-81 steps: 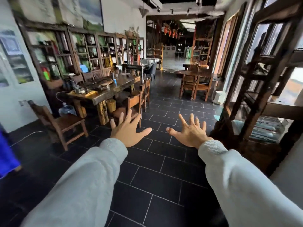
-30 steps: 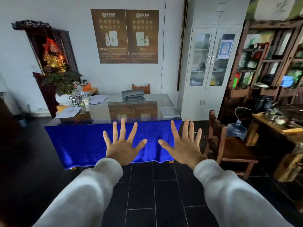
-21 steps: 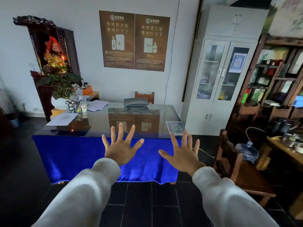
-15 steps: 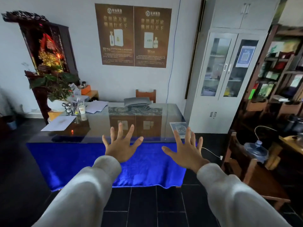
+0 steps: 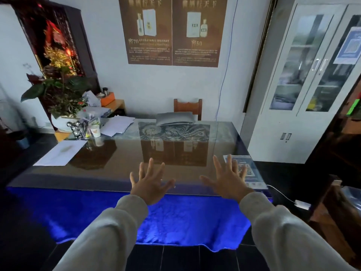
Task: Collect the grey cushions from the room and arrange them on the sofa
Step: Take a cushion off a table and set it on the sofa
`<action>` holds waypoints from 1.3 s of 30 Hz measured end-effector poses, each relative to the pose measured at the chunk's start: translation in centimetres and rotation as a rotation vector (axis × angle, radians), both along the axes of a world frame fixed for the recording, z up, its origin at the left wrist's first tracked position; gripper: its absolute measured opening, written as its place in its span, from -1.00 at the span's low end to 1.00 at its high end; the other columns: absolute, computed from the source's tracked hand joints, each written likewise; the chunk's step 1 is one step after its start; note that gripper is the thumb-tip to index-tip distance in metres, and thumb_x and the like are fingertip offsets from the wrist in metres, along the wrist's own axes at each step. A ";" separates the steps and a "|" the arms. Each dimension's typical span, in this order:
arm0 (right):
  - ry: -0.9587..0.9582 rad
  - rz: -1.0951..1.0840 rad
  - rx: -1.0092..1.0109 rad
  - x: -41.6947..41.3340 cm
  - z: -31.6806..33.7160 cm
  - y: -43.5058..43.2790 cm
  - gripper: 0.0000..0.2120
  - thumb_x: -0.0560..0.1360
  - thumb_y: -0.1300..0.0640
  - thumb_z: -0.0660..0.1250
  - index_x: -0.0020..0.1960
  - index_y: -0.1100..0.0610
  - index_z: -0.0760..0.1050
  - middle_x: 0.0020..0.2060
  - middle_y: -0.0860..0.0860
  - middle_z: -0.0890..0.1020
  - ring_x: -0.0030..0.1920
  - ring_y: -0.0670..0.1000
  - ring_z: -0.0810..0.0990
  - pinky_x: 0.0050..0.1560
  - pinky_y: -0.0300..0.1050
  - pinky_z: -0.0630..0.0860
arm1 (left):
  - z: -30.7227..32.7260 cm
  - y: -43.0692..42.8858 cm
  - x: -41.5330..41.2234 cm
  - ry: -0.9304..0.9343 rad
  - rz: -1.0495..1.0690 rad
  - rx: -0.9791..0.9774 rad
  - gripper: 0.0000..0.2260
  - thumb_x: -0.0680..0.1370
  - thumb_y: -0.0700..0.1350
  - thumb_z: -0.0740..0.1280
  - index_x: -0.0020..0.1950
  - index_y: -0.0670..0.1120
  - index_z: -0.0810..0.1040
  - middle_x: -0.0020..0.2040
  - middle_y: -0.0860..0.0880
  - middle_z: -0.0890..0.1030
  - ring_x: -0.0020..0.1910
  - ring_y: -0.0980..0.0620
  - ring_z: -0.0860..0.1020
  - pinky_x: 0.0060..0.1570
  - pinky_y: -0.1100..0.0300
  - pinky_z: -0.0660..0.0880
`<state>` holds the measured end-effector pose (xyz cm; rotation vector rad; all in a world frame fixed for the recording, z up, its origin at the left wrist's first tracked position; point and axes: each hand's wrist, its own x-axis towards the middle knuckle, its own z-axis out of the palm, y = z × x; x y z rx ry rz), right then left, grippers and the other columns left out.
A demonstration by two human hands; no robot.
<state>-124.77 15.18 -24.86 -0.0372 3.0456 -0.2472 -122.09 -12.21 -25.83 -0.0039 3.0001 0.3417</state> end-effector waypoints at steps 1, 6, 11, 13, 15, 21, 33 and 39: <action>-0.025 0.010 -0.005 -2.8 -0.4 -0.1 0.02 0.45 -0.63 -0.02 0.70 -0.11 -0.24 0.66 0.26 -0.25 0.65 0.31 -0.24 0.51 0.43 -0.37 | -0.5 -0.1 -2.5 -0.039 -0.008 -0.037 -0.32 0.60 0.46 -0.08 0.70 0.28 -0.01 0.72 0.00 -0.28 0.68 -0.26 -0.28 0.54 -0.46 -0.17; -0.088 0.021 -0.013 -16.1 -0.8 -1.1 0.01 0.48 -0.60 0.03 0.70 -0.08 -0.22 0.66 0.27 -0.22 0.65 0.31 -0.21 0.51 0.42 -0.35 | -1.4 -0.7 -14.5 -0.091 0.048 -0.020 -0.30 0.62 0.43 0.08 0.70 0.27 -0.03 0.73 0.04 -0.24 0.69 -0.25 -0.24 0.56 -0.41 -0.13; -0.153 0.066 -0.016 -26.4 -1.9 -3.0 -0.02 0.51 -0.58 -0.01 0.70 -0.08 -0.26 0.66 0.26 -0.25 0.65 0.30 -0.25 0.52 0.39 -0.37 | -2.5 -1.2 -24.5 -0.107 0.080 0.045 -0.25 0.60 0.48 0.03 0.72 0.24 -0.08 0.73 0.07 -0.25 0.69 -0.18 -0.26 0.57 -0.35 -0.20; -0.172 0.091 -0.019 -29.8 -2.8 -3.8 -0.03 0.51 -0.57 -0.02 0.69 -0.08 -0.29 0.65 0.26 -0.28 0.64 0.31 -0.28 0.50 0.38 -0.41 | -3.5 -1.6 -28.2 -0.152 0.085 0.058 -0.25 0.61 0.48 -0.01 0.72 0.20 -0.10 0.73 0.05 -0.27 0.69 -0.20 -0.28 0.57 -0.35 -0.21; -0.179 0.106 -0.018 -33.4 -3.9 -4.6 -0.04 0.52 -0.57 -0.02 0.69 -0.09 -0.31 0.64 0.27 -0.29 0.64 0.31 -0.30 0.48 0.37 -0.43 | -5.1 -2.0 -31.7 -0.194 0.075 0.060 -0.24 0.60 0.48 -0.05 0.72 0.19 -0.13 0.72 0.03 -0.30 0.68 -0.21 -0.30 0.56 -0.35 -0.23; -0.184 0.100 -0.009 -44.7 -7.4 -7.3 -0.07 0.54 -0.54 -0.01 0.69 -0.10 -0.30 0.66 0.23 -0.25 0.65 0.28 -0.27 0.49 0.34 -0.43 | -11.1 -3.2 -44.6 -0.266 0.046 0.074 -0.24 0.61 0.48 -0.06 0.72 0.18 -0.16 0.72 0.01 -0.30 0.68 -0.22 -0.29 0.57 -0.36 -0.22; -0.113 0.155 0.093 -76.7 -19.5 -14.3 -0.14 0.62 -0.28 0.19 0.70 -0.02 -0.19 0.68 0.15 0.01 0.67 0.18 -0.01 0.61 0.26 -0.14 | -29.0 -4.6 -72.1 -0.126 -0.084 0.062 -0.34 0.68 0.37 -0.07 0.73 0.13 0.00 0.74 -0.08 -0.10 0.69 -0.28 -0.19 0.57 -0.33 -0.25; 0.063 0.212 0.116 -87.8 -22.8 -18.2 -0.01 0.56 -0.15 0.42 0.70 0.02 -0.19 0.67 0.19 -0.13 0.66 0.27 -0.12 0.60 0.29 -0.07 | -32.3 -4.7 -72.2 0.154 -0.106 -0.037 -0.41 0.65 0.35 0.13 0.54 0.06 0.52 0.63 -0.12 0.37 0.56 -0.31 0.36 0.43 -0.35 0.14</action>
